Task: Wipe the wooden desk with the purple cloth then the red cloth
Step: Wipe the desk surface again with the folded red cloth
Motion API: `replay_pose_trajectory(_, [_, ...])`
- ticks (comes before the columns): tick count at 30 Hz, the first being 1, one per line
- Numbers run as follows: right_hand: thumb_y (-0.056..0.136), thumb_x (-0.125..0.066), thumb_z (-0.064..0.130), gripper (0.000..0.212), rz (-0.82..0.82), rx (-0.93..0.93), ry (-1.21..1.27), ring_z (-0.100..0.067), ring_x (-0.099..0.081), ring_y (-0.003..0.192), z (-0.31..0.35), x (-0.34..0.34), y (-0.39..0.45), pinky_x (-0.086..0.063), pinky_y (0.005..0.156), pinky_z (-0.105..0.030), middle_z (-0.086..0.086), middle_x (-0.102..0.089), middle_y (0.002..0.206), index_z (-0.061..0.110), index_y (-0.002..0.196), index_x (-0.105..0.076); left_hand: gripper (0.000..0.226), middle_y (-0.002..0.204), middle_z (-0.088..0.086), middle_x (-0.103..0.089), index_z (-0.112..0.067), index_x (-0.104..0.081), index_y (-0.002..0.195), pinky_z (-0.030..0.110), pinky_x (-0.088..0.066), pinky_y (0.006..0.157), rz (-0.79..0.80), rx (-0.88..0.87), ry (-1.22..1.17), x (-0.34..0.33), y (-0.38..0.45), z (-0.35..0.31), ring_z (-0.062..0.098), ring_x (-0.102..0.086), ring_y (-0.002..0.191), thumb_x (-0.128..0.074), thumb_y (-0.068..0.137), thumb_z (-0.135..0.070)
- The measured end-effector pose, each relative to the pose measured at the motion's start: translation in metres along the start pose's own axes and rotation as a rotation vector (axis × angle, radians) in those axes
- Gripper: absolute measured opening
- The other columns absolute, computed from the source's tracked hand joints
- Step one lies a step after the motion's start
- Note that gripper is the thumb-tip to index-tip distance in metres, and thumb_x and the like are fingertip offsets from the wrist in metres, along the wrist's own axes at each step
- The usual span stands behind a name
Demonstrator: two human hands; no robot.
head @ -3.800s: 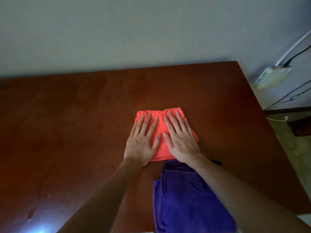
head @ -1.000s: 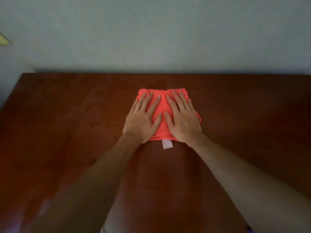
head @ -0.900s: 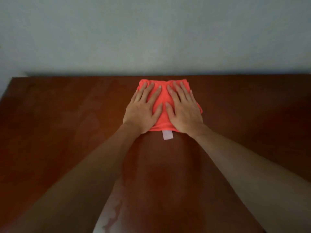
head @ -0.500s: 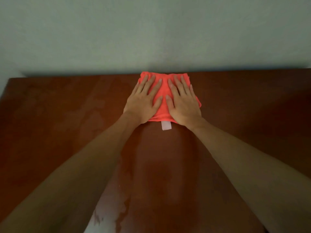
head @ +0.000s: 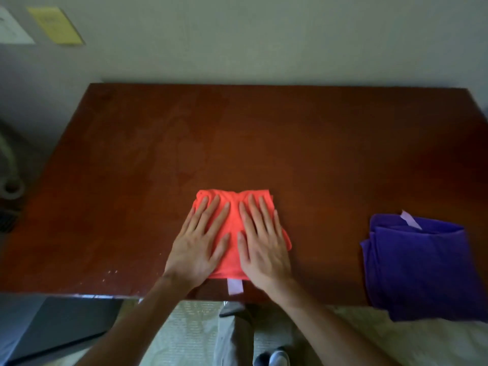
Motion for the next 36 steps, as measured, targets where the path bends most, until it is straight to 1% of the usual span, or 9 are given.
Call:
replay_pose_trajectory(3, [0.107, -0.029, 0.037, 0.061, 0.02, 0.023, 0.002, -0.02, -0.005, 0.161, 0.024, 0.001, -0.055, -0.018, 0.129, -0.05, 0.0, -0.014, 0.173, 0.019, 0.165, -0.02, 0.063, 0.171, 0.001, -0.006, -0.024, -0.009, 0.162, 0.046, -0.014, 0.127, 0.011, 0.051, -0.009, -0.001, -0.062, -0.019, 0.02, 0.001, 0.158, -0.023, 0.106, -0.049])
replay_pose_trajectory(5, [0.107, -0.029, 0.038, 0.06, 0.03, 0.035, -0.011, -0.02, -0.006, 0.161, 0.032, 0.001, -0.069, -0.019, 0.127, -0.05, 0.0, -0.014, 0.173, 0.02, 0.164, -0.021, 0.063, 0.171, 0.0, -0.008, -0.025, -0.011, 0.162, 0.045, -0.013, 0.127, 0.0, 0.094, -0.023, -0.001, -0.083, -0.024, 0.019, -0.001, 0.158, -0.028, 0.106, -0.048])
replay_pose_trajectory(11, [0.106, -0.031, 0.038, 0.06, 0.039, 0.045, 0.001, -0.019, -0.009, 0.161, 0.033, 0.001, -0.061, -0.022, 0.127, -0.051, 0.001, -0.018, 0.173, 0.022, 0.163, -0.026, 0.062, 0.17, -0.001, -0.009, -0.028, -0.012, 0.162, 0.045, -0.016, 0.127, 0.001, 0.083, -0.013, 0.004, -0.082, -0.014, 0.017, 0.0, 0.158, -0.027, 0.106, -0.051])
replay_pose_trajectory(14, [0.106, -0.03, 0.038, 0.058, 0.037, 0.075, 0.025, -0.019, -0.009, 0.161, 0.033, -0.001, -0.036, -0.021, 0.128, -0.051, 0.0, -0.02, 0.172, 0.021, 0.162, -0.028, 0.063, 0.171, -0.001, -0.007, -0.028, -0.009, 0.162, 0.045, -0.014, 0.127, -0.011, 0.066, -0.009, 0.007, -0.065, 0.002, 0.017, 0.003, 0.158, -0.025, 0.106, -0.051])
replay_pose_trajectory(16, [0.106, -0.029, 0.038, 0.058, 0.031, 0.088, 0.031, -0.02, -0.012, 0.16, 0.033, -0.005, -0.004, -0.02, 0.128, -0.051, -0.001, -0.023, 0.171, 0.02, 0.162, -0.03, 0.063, 0.171, 0.0, -0.005, -0.027, -0.008, 0.162, 0.045, -0.013, 0.128, -0.024, 0.067, -0.001, 0.008, -0.041, 0.024, 0.016, 0.005, 0.158, -0.024, 0.106, -0.051])
replay_pose_trajectory(21, [0.104, -0.032, 0.038, 0.058, -0.011, 0.108, 0.068, -0.022, -0.021, 0.158, 0.028, -0.024, 0.108, -0.023, 0.127, -0.052, -0.003, -0.033, 0.167, 0.018, 0.158, -0.038, 0.063, 0.17, 0.003, -0.014, -0.025, -0.02, 0.161, 0.044, -0.015, 0.127, -0.09, 0.062, -0.011, 0.016, 0.049, 0.089, 0.019, -0.003, 0.158, -0.026, 0.104, -0.051])
replay_pose_trajectory(26, [0.103, -0.03, 0.04, 0.061, -0.039, 0.061, 0.053, -0.022, -0.018, 0.159, 0.016, -0.037, 0.224, -0.019, 0.129, -0.05, -0.004, -0.032, 0.167, 0.018, 0.159, -0.037, 0.064, 0.169, 0.003, -0.018, -0.024, -0.023, 0.161, 0.042, -0.014, 0.127, -0.12, 0.024, -0.012, 0.029, 0.159, 0.151, 0.02, -0.006, 0.158, -0.026, 0.103, -0.052])
replay_pose_trajectory(30, [0.102, -0.03, 0.04, 0.061, -0.078, 0.02, 0.031, -0.024, -0.021, 0.158, 0.011, -0.048, 0.302, -0.021, 0.128, -0.05, -0.006, -0.035, 0.166, 0.017, 0.157, -0.039, 0.063, 0.167, 0.008, -0.025, -0.021, -0.03, 0.159, 0.045, -0.018, 0.126, -0.15, -0.053, 0.003, 0.036, 0.235, 0.195, 0.025, -0.013, 0.157, -0.03, 0.103, -0.05])
replay_pose_trajectory(36, [0.1, -0.033, 0.04, 0.061, -0.128, -0.005, 0.001, -0.027, -0.03, 0.155, -0.003, -0.052, 0.379, -0.026, 0.125, -0.052, -0.008, -0.041, 0.162, 0.015, 0.154, -0.044, 0.063, 0.164, 0.011, -0.032, -0.017, -0.037, 0.156, 0.046, -0.021, 0.125, -0.193, -0.117, 0.018, 0.041, 0.314, 0.229, 0.028, -0.02, 0.155, -0.031, 0.102, -0.049])
Point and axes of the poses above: each hand's wrist, its own y-axis towards the middle knuckle, its own x-axis out of the back of the hand, z = x × y, the point moved 2 cm from there along y, towards the middle knuckle
